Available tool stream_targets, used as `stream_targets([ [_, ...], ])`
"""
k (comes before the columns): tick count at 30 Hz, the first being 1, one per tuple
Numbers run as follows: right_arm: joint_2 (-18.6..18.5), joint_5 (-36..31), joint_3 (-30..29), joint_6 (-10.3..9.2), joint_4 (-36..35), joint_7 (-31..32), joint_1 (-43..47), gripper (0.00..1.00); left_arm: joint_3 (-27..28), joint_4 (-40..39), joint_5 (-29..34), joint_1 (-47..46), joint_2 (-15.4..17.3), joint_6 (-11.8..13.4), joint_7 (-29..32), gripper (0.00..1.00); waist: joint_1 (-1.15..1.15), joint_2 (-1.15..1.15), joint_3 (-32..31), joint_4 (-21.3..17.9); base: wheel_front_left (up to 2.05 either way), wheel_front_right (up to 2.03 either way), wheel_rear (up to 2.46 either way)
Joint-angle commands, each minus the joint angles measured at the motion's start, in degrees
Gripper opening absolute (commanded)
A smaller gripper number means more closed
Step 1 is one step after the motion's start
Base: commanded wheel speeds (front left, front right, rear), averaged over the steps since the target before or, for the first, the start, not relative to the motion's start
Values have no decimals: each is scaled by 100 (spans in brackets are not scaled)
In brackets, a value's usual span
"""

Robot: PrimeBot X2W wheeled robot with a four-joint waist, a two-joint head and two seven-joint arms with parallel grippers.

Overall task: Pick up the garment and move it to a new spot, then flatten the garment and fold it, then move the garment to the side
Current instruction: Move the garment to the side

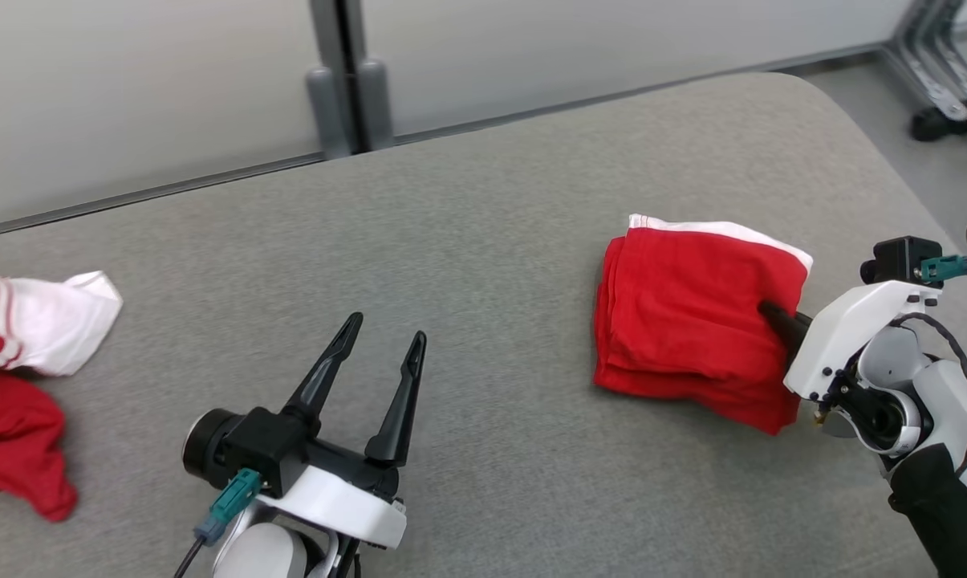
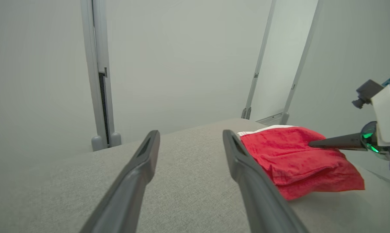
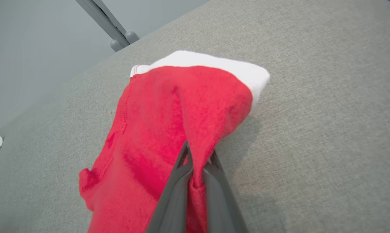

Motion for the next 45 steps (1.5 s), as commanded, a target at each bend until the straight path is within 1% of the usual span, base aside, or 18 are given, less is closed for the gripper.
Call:
stream_targets([
  [1, -66, 35, 40, 3, -56, -67, -80, 0, -19, -3, 20, -107, 55, -25, -25, 100, 0, 0, 161, -226, 0, 0, 0],
  [5, -309, -51, 284, 4, -130, -183, -281, 0, -102, -12, 14, -225, 123, -28, -5, 100, 0, 0, 375, -255, 0, 0, 0],
  [10, -755, -283, 578, 3, -47, -321, -744, 0, -161, -65, 25, -369, 268, -31, 72, 100, 0, 0, 722, -96, 0, 0, 0],
  [15, -1208, -663, 806, 3, 209, -454, -1327, 0, -174, -192, 25, -505, 422, -32, 172, 100, 0, 0, 1094, 128, 0, 0, 0],
  [18, -1452, -1100, 932, 1, 576, -447, -1728, 0, -185, -276, 16, -577, 479, -33, 229, 100, 0, 0, 1305, 242, 0, 0, 0],
  [22, -1554, -1550, 1033, 2, 1066, -443, -2226, 0, -215, -353, -7, -667, 536, -33, 263, 100, 0, 0, 1496, 373, 0, 0, 0],
  [27, -1499, -2017, 1038, 2, 1677, -561, -2670, 0, -211, -385, -50, -735, 568, -12, 258, 100, 0, 0, 1610, 466, 0, 0, 0],
  [29, -1456, -2216, 1038, 2, 1884, -668, -2823, 49, -204, -373, -68, -743, 572, -4, 247, 100, 0, 0, 1631, 488, 0, 0, 0],
  [30, -1440, -2283, 1025, 2, 1983, -727, -2877, 100, -205, -363, -72, -748, 572, -1, 240, 100, 0, 0, 1638, 498, 0, 0, 0],
  [38, -1268, -2981, 808, 2, 2694, -1544, -3181, 100, -199, -227, -150, -748, 518, 45, 163, 100, 0, 0, 1474, 543, 0, 0, 0],
  [41, -1137, -3120, 652, 2, 2768, -2065, -3182, 100, -158, -168, -186, -674, 491, 80, 112, 100, 0, 0, 1278, 566, 0, 0, 0],
  [44, -1050, -3133, 501, 2, 2773, -2547, -2993, 100, -101, -81, -265, -562, 437, 121, 60, 100, 0, 0, 958, 622, 0, 0, 0],
  [45, -1050, -3133, 501, 2, 2773, -2547, -2993, 100, -101, -81, -265, -562, 437, 121, 60, 100, 0, 0, 958, 622, 0, 0, 0],
])
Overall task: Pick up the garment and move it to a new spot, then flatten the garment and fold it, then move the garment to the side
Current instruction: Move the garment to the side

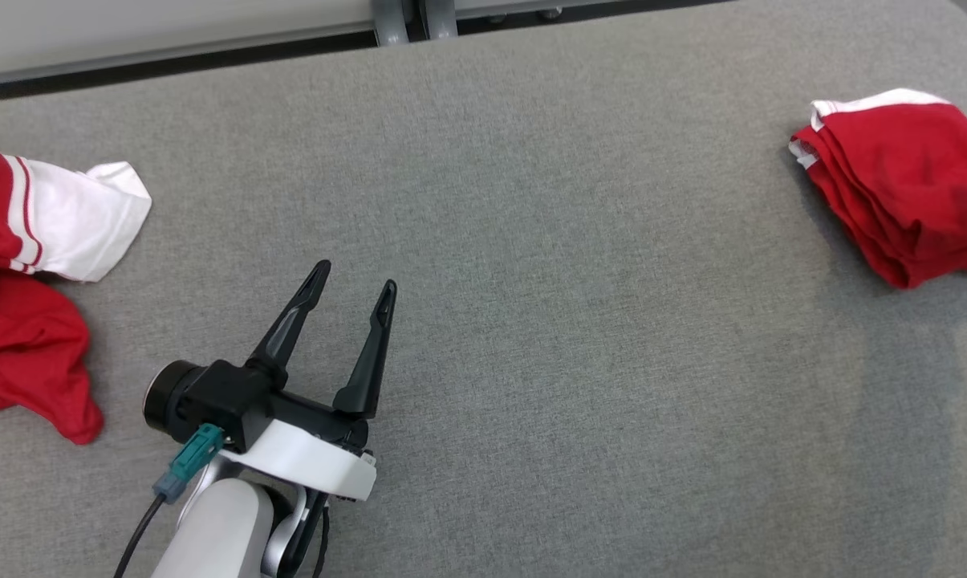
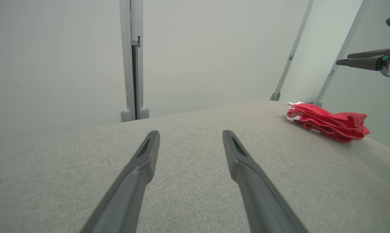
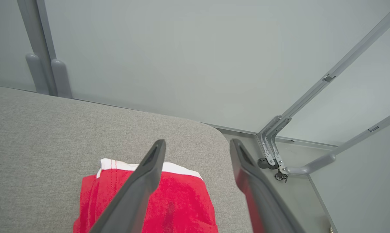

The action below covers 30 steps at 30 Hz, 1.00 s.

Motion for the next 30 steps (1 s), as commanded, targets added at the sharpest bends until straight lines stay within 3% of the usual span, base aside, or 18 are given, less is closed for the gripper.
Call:
stream_targets([
  [1, -9, 6, -14, 0, 5, -71, 140, 100, 35, 10, -43, 50, -5, 25, -36, 100, 0, 0, -239, 62, 0, 0, 0],
  [8, 279, 336, -252, 0, -718, -575, 864, 100, 428, 49, -200, 390, -2, 214, -90, 100, 0, 0, -1029, 271, 0, 0, 0],
  [10, 425, 546, -214, 0, -1256, -614, 1242, 100, 558, 16, -226, 514, 28, 267, -96, 100, 0, 0, -1219, 334, 0, 0, 0],
  [12, 323, 671, -207, -2, -1794, -637, 1645, 100, 658, -14, -254, 633, 41, 304, -96, 100, 0, 0, -1388, 417, 0, 0, 0],
  [19, 248, 643, -973, 0, -3597, -653, 3326, 100, 817, -184, -251, 998, -7, 425, -99, 100, 0, 0, -1808, 768, 0, 0, 0],
  [25, 750, 229, -1850, 0, -4912, -655, 4906, 100, 856, -146, -281, 1265, -70, 481, -100, 100, 0, 0, -1975, 962, 0, 0, 0],
  [30, 1246, -80, -2426, 0, -5451, -655, 5842, 100, 899, -59, -185, 1415, -173, 487, -101, 100, 0, 0, -1998, 1079, 0, 0, 0],
])
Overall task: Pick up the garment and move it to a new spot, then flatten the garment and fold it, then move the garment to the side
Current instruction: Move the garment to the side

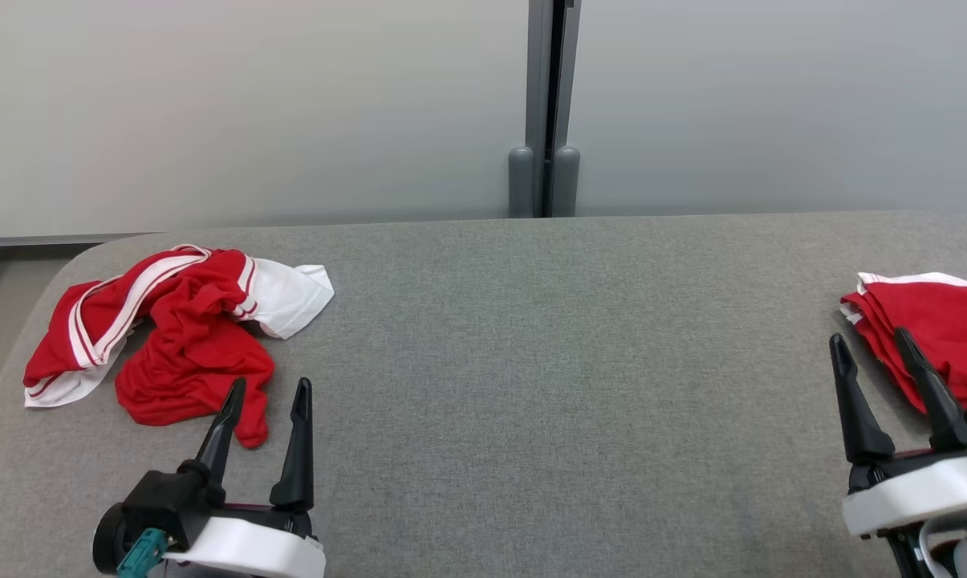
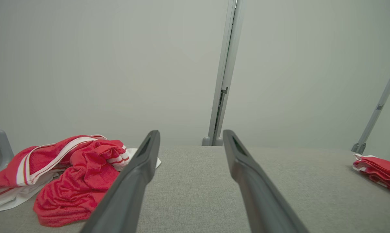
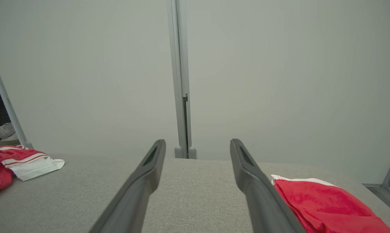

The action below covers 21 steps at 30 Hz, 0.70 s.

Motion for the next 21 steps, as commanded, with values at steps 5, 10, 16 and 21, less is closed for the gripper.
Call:
stream_targets([
  [5, 334, -257, -418, 0, -347, -23, 609, 100, 133, 105, 181, 224, -78, -107, -27, 100, 0, 0, -27, 70, 0, 0, 0],
  [10, 472, -393, -402, 0, -444, -23, 744, 100, 300, 175, 297, 243, -158, -238, -28, 100, 0, 0, -32, 18, 0, 0, 0],
  [16, 511, -439, -338, 0, -480, -23, 728, 100, 353, 166, 360, 174, -210, -303, -28, 100, 0, 0, -34, -24, 0, 0, 0],
  [21, 496, -411, -295, 0, -470, -23, 658, 100, 391, 168, 404, 167, -238, -366, -28, 100, 0, 0, -27, -48, 0, 0, 0],
])
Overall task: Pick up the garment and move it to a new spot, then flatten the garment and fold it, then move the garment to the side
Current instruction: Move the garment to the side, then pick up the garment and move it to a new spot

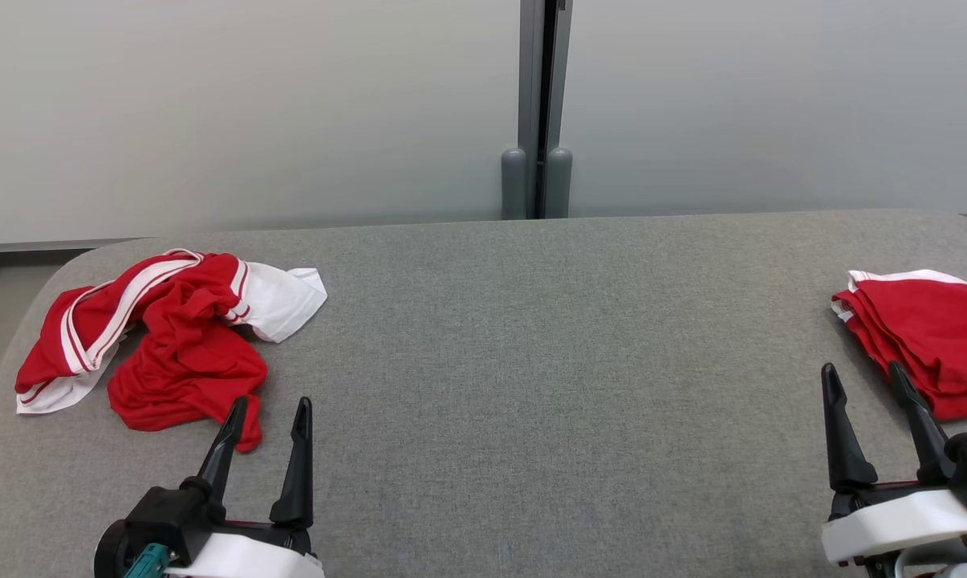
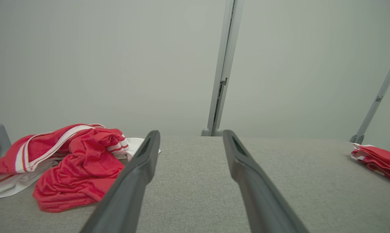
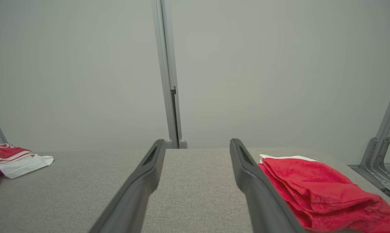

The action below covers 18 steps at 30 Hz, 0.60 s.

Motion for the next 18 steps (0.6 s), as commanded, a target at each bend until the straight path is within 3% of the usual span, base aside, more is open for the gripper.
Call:
stream_targets([
  [1, -22, 8, -11, 0, -24, -22, -30, 100, 29, 4, 37, -58, 18, -35, -28, 100, 0, 0, 1, -3, 0, 0, 0],
  [12, -51, -37, 72, 0, -13, -23, 31, 100, 69, 71, 97, -93, -19, -92, -28, 100, 0, 0, -13, 64, 0, 0, 0],
  [18, -13, 19, 142, 0, -10, -24, 51, 100, 118, 179, 84, -186, -25, -59, -28, 100, 0, 0, 14, 359, 0, 0, 0],
])
